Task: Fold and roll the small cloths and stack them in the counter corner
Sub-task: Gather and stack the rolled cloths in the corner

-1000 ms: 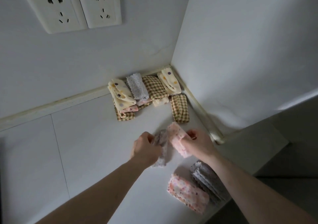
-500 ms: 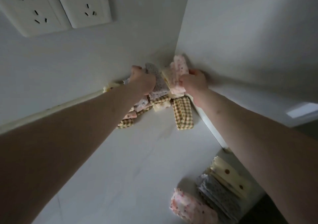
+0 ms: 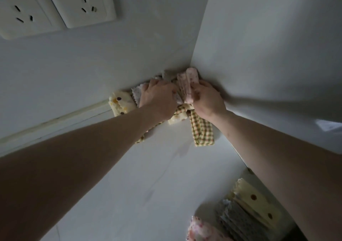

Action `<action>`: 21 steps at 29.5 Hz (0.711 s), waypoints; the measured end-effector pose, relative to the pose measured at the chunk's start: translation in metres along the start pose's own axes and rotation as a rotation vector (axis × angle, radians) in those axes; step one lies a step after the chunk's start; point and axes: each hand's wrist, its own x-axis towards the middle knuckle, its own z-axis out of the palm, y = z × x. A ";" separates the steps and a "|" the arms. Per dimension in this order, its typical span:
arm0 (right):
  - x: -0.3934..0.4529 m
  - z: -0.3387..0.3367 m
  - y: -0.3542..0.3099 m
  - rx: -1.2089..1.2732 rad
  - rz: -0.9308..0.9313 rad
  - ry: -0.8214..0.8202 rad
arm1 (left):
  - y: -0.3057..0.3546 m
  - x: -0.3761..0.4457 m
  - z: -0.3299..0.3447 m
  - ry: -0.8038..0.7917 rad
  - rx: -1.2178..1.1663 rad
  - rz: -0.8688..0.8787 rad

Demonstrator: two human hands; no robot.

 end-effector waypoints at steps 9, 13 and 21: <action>-0.073 0.001 0.004 0.305 0.204 0.319 | 0.009 -0.083 -0.001 0.020 -0.203 0.073; -0.111 0.018 0.013 0.267 0.407 0.187 | 0.017 -0.147 0.019 -0.267 -0.332 -0.079; -0.168 0.024 0.003 0.441 0.616 -0.017 | 0.057 -0.244 0.056 -0.619 -0.298 -0.233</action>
